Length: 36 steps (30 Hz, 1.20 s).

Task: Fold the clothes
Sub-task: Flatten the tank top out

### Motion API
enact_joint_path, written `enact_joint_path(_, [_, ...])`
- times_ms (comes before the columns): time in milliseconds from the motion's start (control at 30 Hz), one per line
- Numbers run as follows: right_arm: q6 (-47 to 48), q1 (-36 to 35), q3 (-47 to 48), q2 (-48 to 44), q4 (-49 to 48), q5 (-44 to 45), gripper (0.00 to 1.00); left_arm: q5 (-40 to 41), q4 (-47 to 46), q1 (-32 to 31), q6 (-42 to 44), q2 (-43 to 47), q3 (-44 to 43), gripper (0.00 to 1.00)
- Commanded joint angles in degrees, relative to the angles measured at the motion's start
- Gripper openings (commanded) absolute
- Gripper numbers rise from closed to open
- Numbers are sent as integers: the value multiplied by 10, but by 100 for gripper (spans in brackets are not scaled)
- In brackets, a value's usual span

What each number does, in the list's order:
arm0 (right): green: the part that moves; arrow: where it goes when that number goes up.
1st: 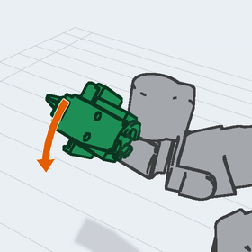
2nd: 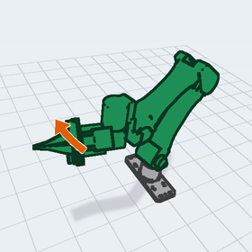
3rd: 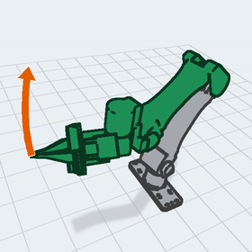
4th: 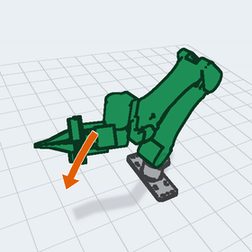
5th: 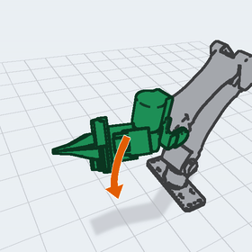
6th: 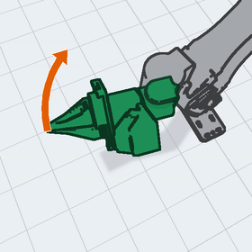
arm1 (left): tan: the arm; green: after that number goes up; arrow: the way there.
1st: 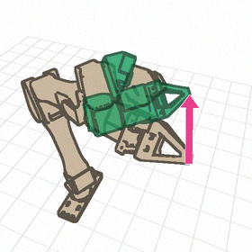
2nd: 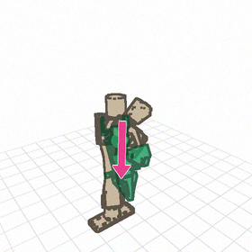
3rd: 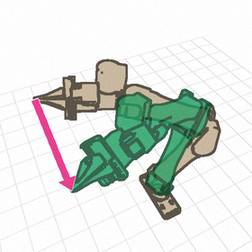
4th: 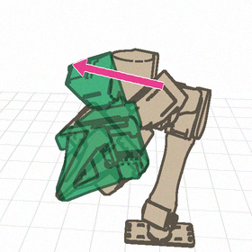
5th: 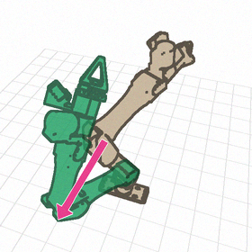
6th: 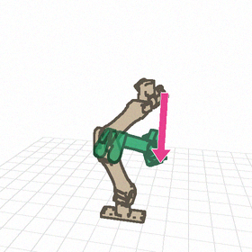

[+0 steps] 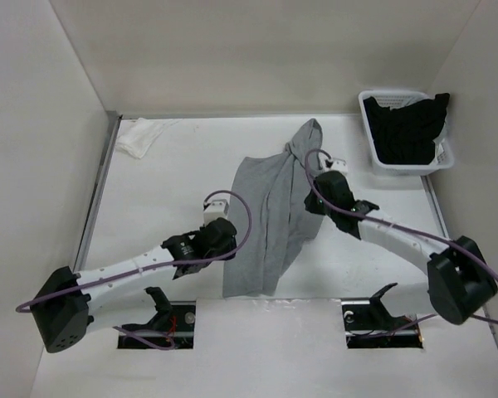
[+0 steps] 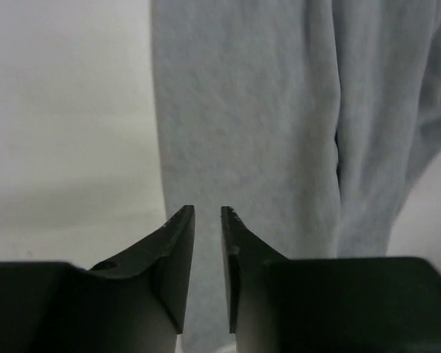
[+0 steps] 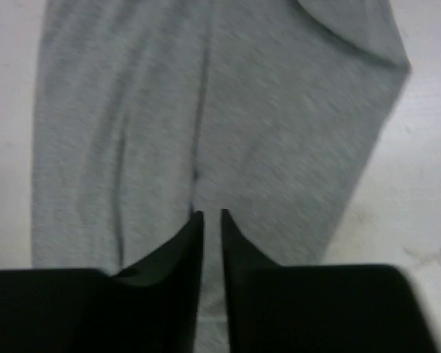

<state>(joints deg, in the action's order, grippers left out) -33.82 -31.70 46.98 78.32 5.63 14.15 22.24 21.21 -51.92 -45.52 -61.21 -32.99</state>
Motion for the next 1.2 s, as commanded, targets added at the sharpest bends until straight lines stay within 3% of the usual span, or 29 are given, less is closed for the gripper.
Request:
enact_joint_path(0, [-64, -8, -94, -99, -3, 63, 28, -49, 38, -48, -114, 20, 39, 27])
enact_joint_path(100, [-104, -17, -143, -144, 51, 65, 38, -53, -2, -39, -115, 11, 59, 40])
enact_joint_path(200, [-151, -37, -179, -180, 87, 63, 43, -54, -29, -23, -81, -11, 58, 42])
enact_joint_path(333, [-178, -49, -185, -154, 74, 34, 46, -57, -70, -1, -65, -50, 67, 32])
enact_joint_path(467, [-185, -57, -160, -72, 40, 16, 45, -80, -136, 47, -54, -101, 80, 16])
enact_joint_path(500, [-185, -57, -152, -53, 33, 11, 43, -89, -152, 69, -52, -113, 85, 10])
enact_joint_path(600, [-179, -51, -127, 3, 2, -3, 36, -101, -187, 107, -48, -115, 94, 6])
enact_joint_path(633, [-179, -45, -119, 18, -7, -9, 28, -105, -201, 124, -48, -112, 98, 5])
enact_joint_path(667, [-174, -29, -105, 40, -24, -11, 11, -109, -213, 142, -48, -109, 101, 5])
enact_joint_path(733, [-161, -13, -85, 61, -60, 0, 0, -111, -230, 181, -48, -103, 98, 5])
enact_joint_path(833, [-117, -3, -38, 54, -77, 15, 0, -111, -260, 229, -41, -102, 85, 9])
enact_joint_path(933, [-95, -35, -19, -12, -6, 17, 0, -112, -276, 250, -40, -106, 80, 11])
enact_joint_path(1067, [-109, -132, -13, -194, 202, 37, 0, -113, -298, 259, -38, -110, 93, 12])
enact_joint_path(1167, [-144, -191, 59, -301, 360, 63, 0, -125, -310, 271, -41, -107, 101, 12])
